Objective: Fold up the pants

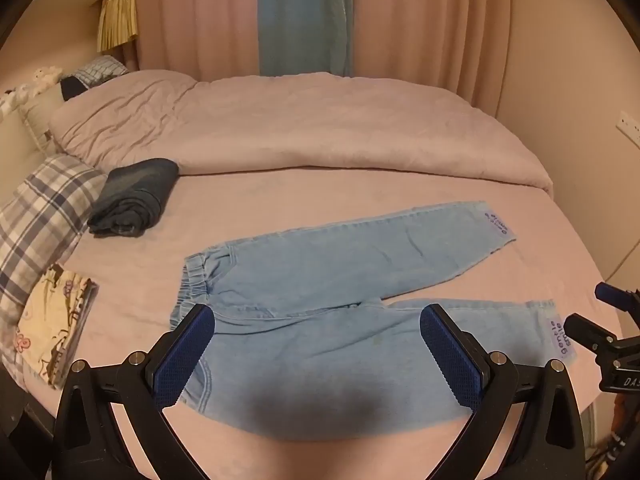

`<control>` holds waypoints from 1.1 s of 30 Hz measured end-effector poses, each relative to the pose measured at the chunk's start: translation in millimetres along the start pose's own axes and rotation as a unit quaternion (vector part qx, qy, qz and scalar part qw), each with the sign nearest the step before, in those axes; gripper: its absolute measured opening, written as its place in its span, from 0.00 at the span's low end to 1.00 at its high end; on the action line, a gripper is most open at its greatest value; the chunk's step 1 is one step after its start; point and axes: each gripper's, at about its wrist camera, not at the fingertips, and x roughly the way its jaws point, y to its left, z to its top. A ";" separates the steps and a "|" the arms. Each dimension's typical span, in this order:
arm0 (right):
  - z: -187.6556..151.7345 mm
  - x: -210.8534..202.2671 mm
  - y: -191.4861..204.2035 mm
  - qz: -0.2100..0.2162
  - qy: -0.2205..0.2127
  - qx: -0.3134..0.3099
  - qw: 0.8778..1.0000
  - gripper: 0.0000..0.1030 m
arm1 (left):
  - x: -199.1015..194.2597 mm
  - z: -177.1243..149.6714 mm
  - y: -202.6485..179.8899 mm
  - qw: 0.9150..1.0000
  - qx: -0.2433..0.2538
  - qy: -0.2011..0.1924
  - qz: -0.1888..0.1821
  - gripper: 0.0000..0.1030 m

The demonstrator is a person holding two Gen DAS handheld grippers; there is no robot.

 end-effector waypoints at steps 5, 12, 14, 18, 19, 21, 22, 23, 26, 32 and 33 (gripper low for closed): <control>0.1 -0.2 0.3 -0.001 -0.003 0.001 1.000 1.00 | -1.8 1.1 -0.6 1.000 0.008 -0.005 0.000 0.99; -0.2 -0.7 2.2 0.000 -0.004 0.001 1.000 1.00 | -0.7 -2.6 1.9 1.000 0.010 -0.006 -0.005 0.99; 1.6 -1.3 -0.6 0.001 -0.004 0.002 1.000 1.00 | -0.5 -2.8 1.6 1.000 0.011 -0.006 -0.006 0.99; 0.6 -1.5 1.5 0.001 -0.005 0.002 1.000 1.00 | -2.2 -3.3 0.7 1.000 0.013 -0.006 -0.007 0.99; 0.9 -1.7 1.5 0.001 -0.005 0.002 1.000 1.00 | -2.5 -3.6 0.3 1.000 0.014 -0.006 -0.008 0.99; 0.8 -2.0 1.9 0.001 -0.006 0.001 1.000 1.00 | -3.4 -3.5 0.8 1.000 0.016 -0.006 -0.009 0.99; 0.4 -1.6 1.9 0.000 -0.005 0.002 1.000 1.00 | -3.5 -3.9 0.4 1.000 0.017 -0.006 -0.009 0.99; 0.5 -1.6 1.9 0.000 -0.005 0.002 1.000 1.00 | -3.8 -4.4 -0.1 1.000 0.018 -0.006 -0.009 0.99; 0.4 -1.7 1.7 0.000 -0.005 0.002 1.000 1.00 | -4.1 -5.4 0.3 1.000 0.019 -0.005 -0.012 0.99; 1.5 -1.8 0.7 0.001 -0.005 0.002 1.000 1.00 | -4.3 -4.3 -2.0 1.000 0.023 -0.004 -0.013 0.99; 1.5 -1.9 0.8 0.001 -0.005 0.003 1.000 1.00 | -4.5 -4.5 -2.7 1.000 0.023 -0.004 -0.013 0.99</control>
